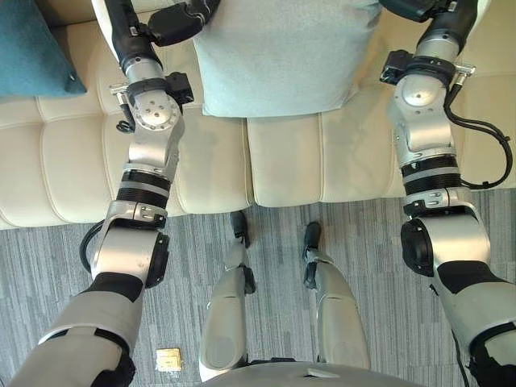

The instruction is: Pick up cushions and gather them together orderly.

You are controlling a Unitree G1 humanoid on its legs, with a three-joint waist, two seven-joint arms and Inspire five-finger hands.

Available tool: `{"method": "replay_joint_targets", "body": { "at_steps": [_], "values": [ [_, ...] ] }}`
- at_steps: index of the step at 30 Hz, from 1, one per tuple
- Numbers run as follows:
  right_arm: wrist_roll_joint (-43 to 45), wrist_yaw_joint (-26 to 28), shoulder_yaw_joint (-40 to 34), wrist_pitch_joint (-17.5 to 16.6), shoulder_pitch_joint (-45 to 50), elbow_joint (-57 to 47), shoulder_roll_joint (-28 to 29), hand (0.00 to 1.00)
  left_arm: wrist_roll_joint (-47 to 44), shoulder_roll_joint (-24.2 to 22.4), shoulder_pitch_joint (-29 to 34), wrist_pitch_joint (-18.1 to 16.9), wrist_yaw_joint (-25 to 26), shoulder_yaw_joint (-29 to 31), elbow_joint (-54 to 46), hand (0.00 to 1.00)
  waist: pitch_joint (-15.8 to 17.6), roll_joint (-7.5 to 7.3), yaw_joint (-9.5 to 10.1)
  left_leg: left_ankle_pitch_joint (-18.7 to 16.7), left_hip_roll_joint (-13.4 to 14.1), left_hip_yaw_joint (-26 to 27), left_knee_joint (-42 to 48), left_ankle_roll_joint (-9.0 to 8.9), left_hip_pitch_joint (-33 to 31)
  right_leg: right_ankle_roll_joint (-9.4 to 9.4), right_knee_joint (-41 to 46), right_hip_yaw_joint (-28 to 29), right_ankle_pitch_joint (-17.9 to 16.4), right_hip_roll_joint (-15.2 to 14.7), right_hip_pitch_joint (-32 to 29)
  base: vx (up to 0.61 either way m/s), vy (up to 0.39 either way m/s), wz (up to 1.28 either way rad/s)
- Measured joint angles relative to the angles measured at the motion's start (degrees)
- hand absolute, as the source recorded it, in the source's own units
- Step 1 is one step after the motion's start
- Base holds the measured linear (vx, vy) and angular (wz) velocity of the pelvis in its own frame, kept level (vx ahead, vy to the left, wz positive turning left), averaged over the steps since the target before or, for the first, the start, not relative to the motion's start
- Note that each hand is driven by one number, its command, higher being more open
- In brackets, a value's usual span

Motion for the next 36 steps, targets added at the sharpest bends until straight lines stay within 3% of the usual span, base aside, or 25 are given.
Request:
{"method": "replay_joint_targets", "body": {
  "at_steps": [8,15,19,24,25,27,31,36],
  "values": [
    [8.68,3.48,-6.03,0.52,2.82,-0.04,-2.89,1.0,-6.03,1.11,1.15,-0.03,-3.29,7.78,-0.16,1.0,-0.03,-0.07,0.41,1.23,-0.05,-0.06,-2.31,-0.43,3.6,-0.29,2.35,-0.35,-1.58,-0.12,1.64,0.01,-0.109,0.02],
    [12.97,5.97,-12.6,0.68,14.68,-5.29,-3.71,1.0,-14.92,3.15,11.65,-1.6,-5.38,15.38,-4.15,1.0,-0.1,-0.18,1.03,1.0,0.24,-0.4,-2.37,-0.68,5.53,-0.61,3.81,-1.14,-3.16,-0.39,3.36,-0.01,-0.132,0.06],
    [12.97,7.78,-12.93,0.46,22.39,-10.45,-3.14,1.0,-17.25,2.22,18.88,-1.94,-7.09,15.55,-5.73,1.0,-0.15,-0.27,1.23,1.02,0.32,-0.41,-2.37,-0.67,5.96,-0.6,3.87,-1.16,-3.16,-0.43,3.82,-0.02,-0.11,0.02],
    [12.96,9.92,-14.26,-1.22,36.55,-18.26,2.34,1.0,-18.06,-4.11,31.95,-2.03,-9.69,14.6,-11.0,1.0,-1.02,-1.42,1.28,-0.35,0.64,-0.23,-2.39,-0.93,8.55,-0.52,3.21,-1.31,-3.62,-0.34,6.62,-0.01,-0.113,-0.01],
    [12.92,10.88,-14.58,-1.32,43.32,-21.52,5.73,1.0,-17.69,-6.56,37.99,-2.04,-10.92,12.73,-12.91,1.0,-1.75,-2.14,1.46,-0.87,0.78,-0.04,-2.39,-0.87,9.42,-0.49,2.59,-1.34,-3.69,-0.19,7.74,0.01,-0.096,-0.03],
    [12.85,12.18,-14.59,-1.29,49.47,-23.21,8.4,1.0,-16.94,-9.27,43.56,-1.8,-12.98,10.07,-13.1,1.0,-2.58,-2.6,1.49,-1.19,0.79,0.06,-2.39,-1.06,10.47,-0.44,2.05,-1.36,-3.85,-0.15,9.02,0.04,-0.101,-0.02],
    [12.76,15.03,-14.56,-0.51,54.66,-23.27,10.05,1.0,-14.81,-12.34,48.54,0.67,-17.92,7.65,-13.09,1.0,-3.42,-2.81,1.52,-1.69,0.85,0.36,-2.39,-0.93,12.29,-0.51,2.12,-1.36,-4.25,-0.08,10.68,0.02,-0.079,-0.02],
    [12.75,16.17,-14.5,-0.42,54.69,-23.36,9.46,1.0,-14.55,-12.38,49.2,0.68,-18.98,7.76,-13.09,1.0,-5.3,-1.87,1.55,-1.9,0.92,0.4,-2.42,-0.9,13.03,-0.54,1.73,-1.41,-4.38,0.2,11.44,-0.01,-0.068,-0.01]
  ]
}}
